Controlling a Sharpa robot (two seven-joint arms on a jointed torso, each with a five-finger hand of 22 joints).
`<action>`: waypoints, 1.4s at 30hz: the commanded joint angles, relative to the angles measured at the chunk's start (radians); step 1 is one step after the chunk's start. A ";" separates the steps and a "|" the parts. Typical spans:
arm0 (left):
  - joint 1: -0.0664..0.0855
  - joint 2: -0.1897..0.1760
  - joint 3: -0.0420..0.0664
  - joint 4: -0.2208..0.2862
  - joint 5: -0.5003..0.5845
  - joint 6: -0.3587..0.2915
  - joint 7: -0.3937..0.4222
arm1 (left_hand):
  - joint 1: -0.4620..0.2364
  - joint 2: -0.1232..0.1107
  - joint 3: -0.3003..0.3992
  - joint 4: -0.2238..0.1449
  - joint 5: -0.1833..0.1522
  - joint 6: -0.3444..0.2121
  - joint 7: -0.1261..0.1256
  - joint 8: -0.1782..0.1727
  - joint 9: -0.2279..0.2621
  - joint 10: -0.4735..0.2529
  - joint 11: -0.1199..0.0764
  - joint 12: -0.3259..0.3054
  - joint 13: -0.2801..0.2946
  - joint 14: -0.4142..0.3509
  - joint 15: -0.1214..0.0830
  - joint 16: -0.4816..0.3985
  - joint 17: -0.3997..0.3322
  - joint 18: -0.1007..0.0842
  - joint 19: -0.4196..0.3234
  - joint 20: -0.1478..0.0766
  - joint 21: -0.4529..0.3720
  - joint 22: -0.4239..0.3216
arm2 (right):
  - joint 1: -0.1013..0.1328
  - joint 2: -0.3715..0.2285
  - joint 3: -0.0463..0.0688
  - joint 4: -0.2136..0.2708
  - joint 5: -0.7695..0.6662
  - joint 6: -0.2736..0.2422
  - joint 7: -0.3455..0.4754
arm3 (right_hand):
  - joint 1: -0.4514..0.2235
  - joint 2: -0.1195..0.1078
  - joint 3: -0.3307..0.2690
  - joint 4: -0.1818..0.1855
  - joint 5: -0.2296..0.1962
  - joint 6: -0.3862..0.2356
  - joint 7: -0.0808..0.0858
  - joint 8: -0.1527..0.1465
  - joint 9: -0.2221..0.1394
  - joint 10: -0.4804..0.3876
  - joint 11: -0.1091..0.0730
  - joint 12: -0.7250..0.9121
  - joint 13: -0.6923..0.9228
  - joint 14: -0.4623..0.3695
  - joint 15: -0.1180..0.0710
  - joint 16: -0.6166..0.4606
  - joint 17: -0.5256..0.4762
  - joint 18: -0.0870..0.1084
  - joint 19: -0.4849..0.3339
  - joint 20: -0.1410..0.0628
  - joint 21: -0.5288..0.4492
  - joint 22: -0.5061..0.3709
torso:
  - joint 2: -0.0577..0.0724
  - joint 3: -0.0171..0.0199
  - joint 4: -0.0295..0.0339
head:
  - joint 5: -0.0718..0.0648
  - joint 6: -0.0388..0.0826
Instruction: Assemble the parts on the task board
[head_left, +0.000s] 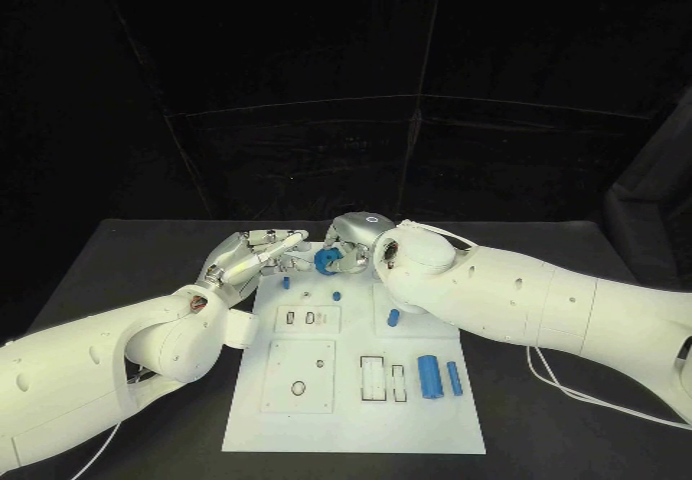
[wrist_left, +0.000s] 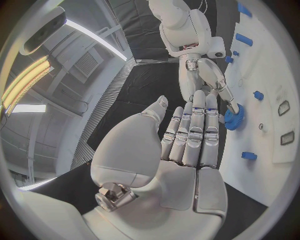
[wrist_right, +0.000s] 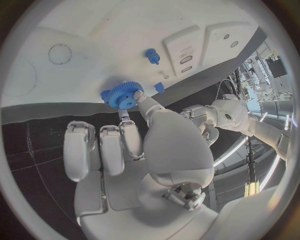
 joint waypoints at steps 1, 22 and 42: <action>0.002 0.001 0.001 0.000 -0.005 0.014 0.000 | 0.001 0.007 0.000 -0.004 0.001 0.002 0.006 -0.006 -0.001 0.004 0.002 -0.005 -0.001 0.002 0.000 -0.007 0.001 0.013 0.004 0.000 -0.004 -0.001 | 0.002 0.003 0.000 -0.002 -0.016 0.046 0.008 | -0.014 0.000 0.009 0.000 -0.002 0.047 -0.017 -0.003 0.002 -0.001 0.007 -0.004 0.014 0.066 -0.002 0.001 0.063 -0.008 0.013 -0.005 0.000 0.033 | 0.000 0.0003 -0.0010 | 0.002 -0.002; 0.002 0.003 0.001 -0.006 -0.005 0.015 -0.002 | -0.001 0.007 0.003 -0.006 0.001 0.001 0.007 -0.007 -0.001 0.003 0.003 -0.006 -0.001 0.002 0.000 -0.009 0.003 0.013 0.004 0.000 -0.005 -0.002 | 0.001 0.005 0.000 -0.009 -0.017 0.053 0.002 | -0.117 -0.079 -0.128 0.092 -0.057 -0.066 0.015 -0.079 0.002 -0.056 0.038 -0.086 -0.054 0.069 0.025 0.010 0.084 -0.006 0.007 0.019 -0.006 0.023 | 0.000 0.0006 -0.0008 | 0.001 -0.005; 0.002 0.001 0.001 -0.007 -0.005 0.015 -0.005 | -0.005 0.008 0.004 -0.006 0.001 0.001 0.007 -0.008 -0.001 0.003 0.003 -0.008 -0.002 0.001 0.001 -0.010 0.004 0.013 0.004 0.001 -0.006 -0.003 | 0.001 -0.010 -0.001 0.002 0.018 0.137 0.001 | -0.157 -0.060 -0.183 0.171 -0.047 -0.035 0.009 -0.065 0.006 -0.037 0.035 -0.055 -0.021 0.070 0.023 0.014 0.095 -0.007 0.010 0.020 -0.003 0.031 | 0.000 0.0005 -0.0006 | 0.001 -0.012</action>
